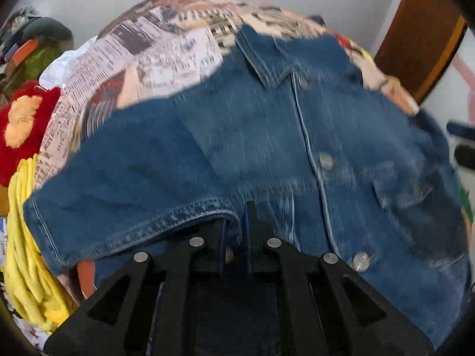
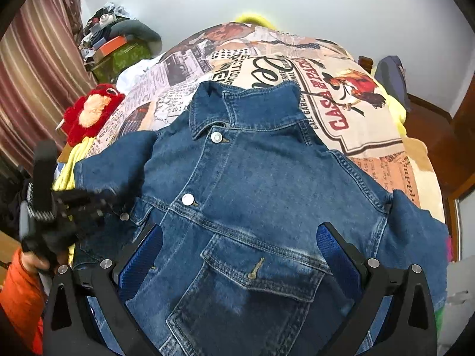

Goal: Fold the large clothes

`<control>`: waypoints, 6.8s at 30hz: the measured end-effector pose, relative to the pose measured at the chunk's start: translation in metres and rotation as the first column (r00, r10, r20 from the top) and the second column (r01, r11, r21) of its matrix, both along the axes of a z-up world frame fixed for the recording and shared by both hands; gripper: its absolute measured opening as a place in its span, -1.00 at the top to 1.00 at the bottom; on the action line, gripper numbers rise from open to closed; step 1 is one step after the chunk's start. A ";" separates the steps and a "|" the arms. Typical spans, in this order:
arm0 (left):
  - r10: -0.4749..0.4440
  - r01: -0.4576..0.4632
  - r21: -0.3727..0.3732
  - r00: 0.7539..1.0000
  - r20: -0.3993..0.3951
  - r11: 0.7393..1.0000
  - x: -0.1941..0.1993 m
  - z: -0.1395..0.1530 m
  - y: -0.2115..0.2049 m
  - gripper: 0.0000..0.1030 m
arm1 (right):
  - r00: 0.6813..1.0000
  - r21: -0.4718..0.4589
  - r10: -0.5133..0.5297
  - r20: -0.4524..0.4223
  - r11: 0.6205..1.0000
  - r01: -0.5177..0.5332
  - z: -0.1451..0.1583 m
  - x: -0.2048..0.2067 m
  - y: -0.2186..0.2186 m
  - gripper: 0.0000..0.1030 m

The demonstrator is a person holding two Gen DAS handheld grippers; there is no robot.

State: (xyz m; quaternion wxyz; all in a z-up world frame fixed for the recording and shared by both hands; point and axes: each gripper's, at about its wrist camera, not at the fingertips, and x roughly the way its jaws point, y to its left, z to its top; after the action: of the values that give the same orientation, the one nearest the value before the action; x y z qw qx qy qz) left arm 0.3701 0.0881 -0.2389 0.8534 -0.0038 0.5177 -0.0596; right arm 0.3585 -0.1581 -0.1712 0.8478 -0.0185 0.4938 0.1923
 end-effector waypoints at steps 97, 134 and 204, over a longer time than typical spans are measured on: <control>-0.148 0.143 0.040 0.966 0.212 0.989 0.005 0.113 -0.054 -0.75 | 0.990 0.117 -0.124 -0.068 0.984 0.132 0.001 0.018 -0.083 -1.00; 0.151 -0.157 -0.060 0.984 -0.091 0.986 0.002 -0.024 0.090 -0.75 | 0.991 -0.088 -0.132 -0.024 0.988 0.130 -0.027 0.043 -0.066 0.52; -0.290 0.287 -0.046 0.952 -0.099 0.957 0.054 0.005 -0.170 -0.83 | 0.624 0.213 -0.721 -0.301 0.587 0.781 -0.104 -0.025 -0.351 0.62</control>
State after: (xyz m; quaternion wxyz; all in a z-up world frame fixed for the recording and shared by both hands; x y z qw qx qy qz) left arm 0.4243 -0.0815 -0.2340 0.8071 0.0556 0.5557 -0.1915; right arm 0.3338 -0.5092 -0.2754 0.7906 0.3496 0.4915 -0.1060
